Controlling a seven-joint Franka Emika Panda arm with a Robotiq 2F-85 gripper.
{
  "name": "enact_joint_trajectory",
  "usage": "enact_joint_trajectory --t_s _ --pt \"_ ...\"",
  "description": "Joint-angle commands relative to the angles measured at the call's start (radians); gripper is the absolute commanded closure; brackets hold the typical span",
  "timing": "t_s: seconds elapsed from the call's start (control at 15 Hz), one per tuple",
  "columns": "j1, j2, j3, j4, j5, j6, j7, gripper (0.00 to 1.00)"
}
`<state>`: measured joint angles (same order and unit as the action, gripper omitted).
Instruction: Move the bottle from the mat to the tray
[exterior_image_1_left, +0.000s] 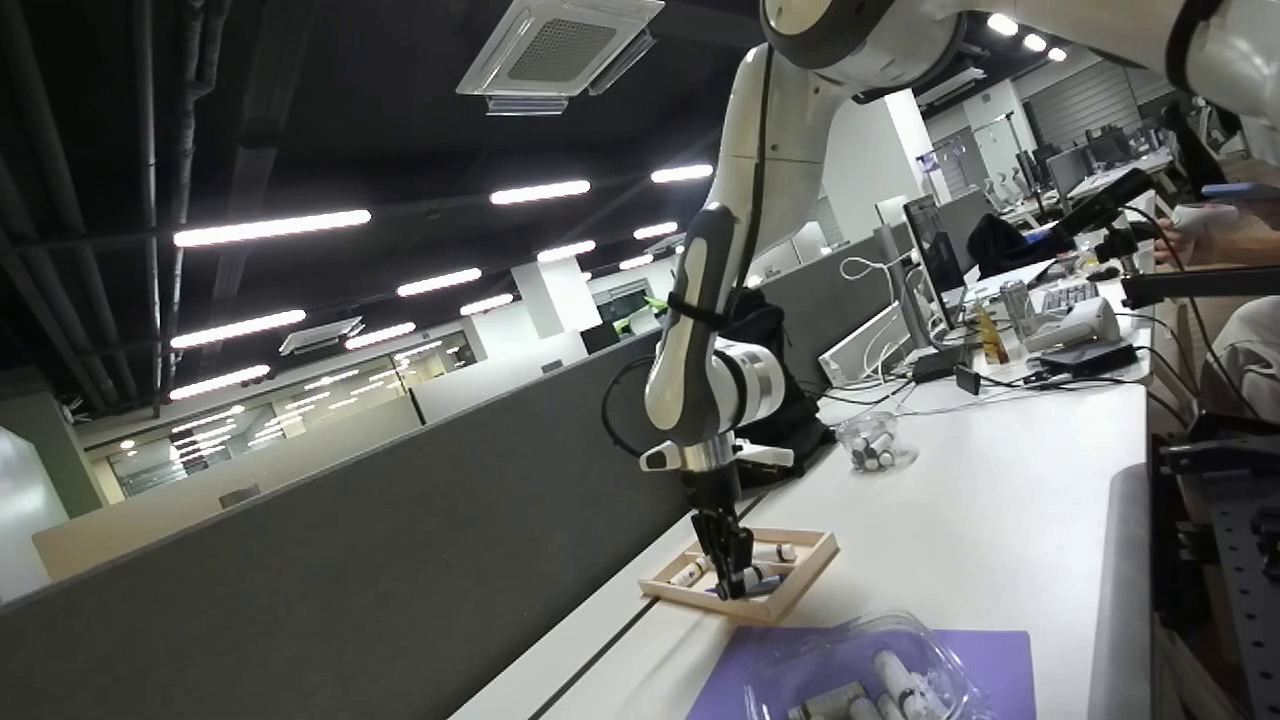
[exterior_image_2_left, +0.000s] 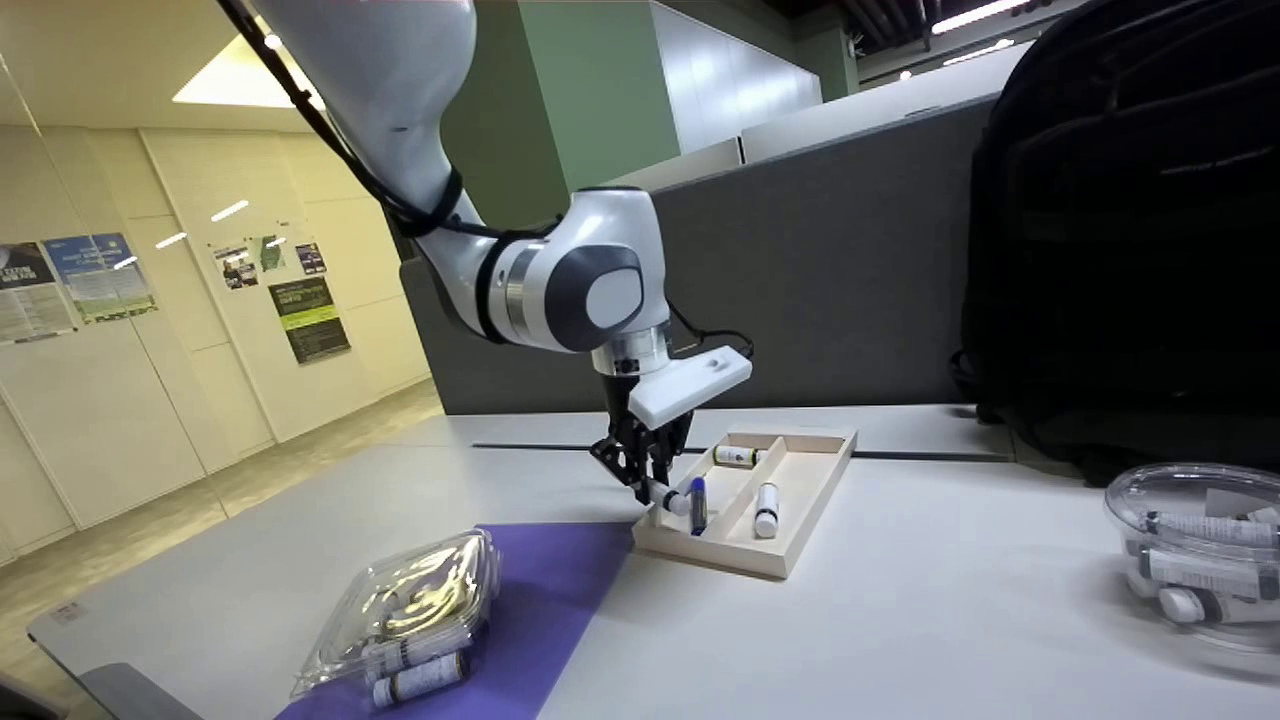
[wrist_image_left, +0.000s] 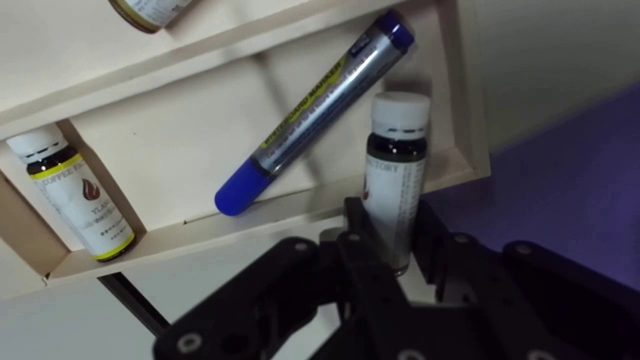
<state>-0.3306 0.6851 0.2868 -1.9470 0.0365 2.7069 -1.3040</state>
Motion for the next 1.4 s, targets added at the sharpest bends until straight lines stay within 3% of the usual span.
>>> enact_joint_trajectory --t_s 0.0,0.07,0.2,0.33,0.73,1.0,1.33 --pt "-0.002 0.032 -0.003 0.044 0.018 -0.023 -0.046 0.93" --pt "-0.005 0.036 -0.001 0.047 0.022 -0.025 -0.051 0.93" --pt "-0.006 0.03 -0.001 0.048 0.031 -0.034 -0.055 0.47" --pt "-0.008 0.023 -0.001 0.045 0.041 -0.048 -0.057 0.44" --pt "-0.007 -0.047 0.01 -0.004 0.081 -0.064 -0.06 0.04" --pt "0.026 -0.145 -0.002 -0.067 0.117 -0.04 -0.007 0.0" --pt "0.13 -0.298 -0.093 -0.168 0.115 -0.08 0.208 0.0"
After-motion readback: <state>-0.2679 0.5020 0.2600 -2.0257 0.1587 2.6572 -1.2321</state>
